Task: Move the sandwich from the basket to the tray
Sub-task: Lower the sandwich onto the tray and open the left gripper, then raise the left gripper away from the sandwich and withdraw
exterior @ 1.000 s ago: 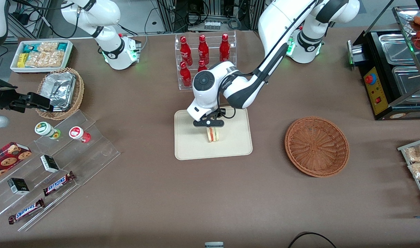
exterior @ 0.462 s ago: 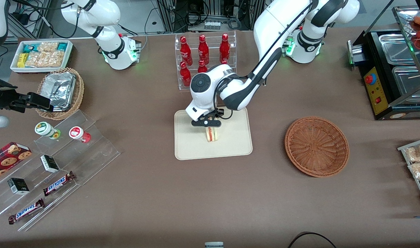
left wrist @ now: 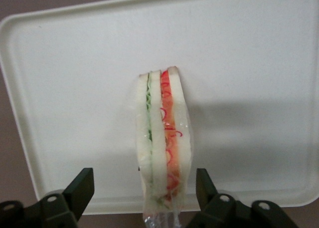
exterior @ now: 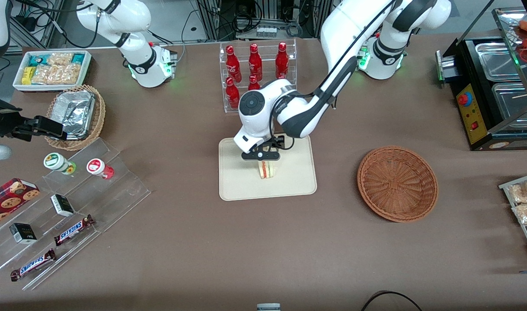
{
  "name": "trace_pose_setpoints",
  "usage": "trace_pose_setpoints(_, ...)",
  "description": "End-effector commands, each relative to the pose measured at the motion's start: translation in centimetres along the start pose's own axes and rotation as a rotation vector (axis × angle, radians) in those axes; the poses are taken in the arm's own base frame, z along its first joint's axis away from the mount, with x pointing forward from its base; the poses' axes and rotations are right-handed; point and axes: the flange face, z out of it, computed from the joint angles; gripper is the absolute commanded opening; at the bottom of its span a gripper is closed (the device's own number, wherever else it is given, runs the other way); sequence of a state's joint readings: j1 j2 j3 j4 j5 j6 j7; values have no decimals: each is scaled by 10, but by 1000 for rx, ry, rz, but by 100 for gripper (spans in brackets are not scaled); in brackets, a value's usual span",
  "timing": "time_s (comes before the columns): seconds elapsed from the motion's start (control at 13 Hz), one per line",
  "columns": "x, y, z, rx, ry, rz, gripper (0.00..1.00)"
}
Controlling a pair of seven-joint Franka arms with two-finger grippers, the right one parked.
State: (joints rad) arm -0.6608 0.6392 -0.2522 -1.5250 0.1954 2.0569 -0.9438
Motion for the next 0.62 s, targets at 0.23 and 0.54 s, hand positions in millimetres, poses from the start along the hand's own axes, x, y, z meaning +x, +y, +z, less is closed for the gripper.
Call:
trace_pose_setpoints(0.23,15,-80,-141,35,50,-140,100)
trace_pose_setpoints(0.54,29,-177,-219,7,-11,-197,100)
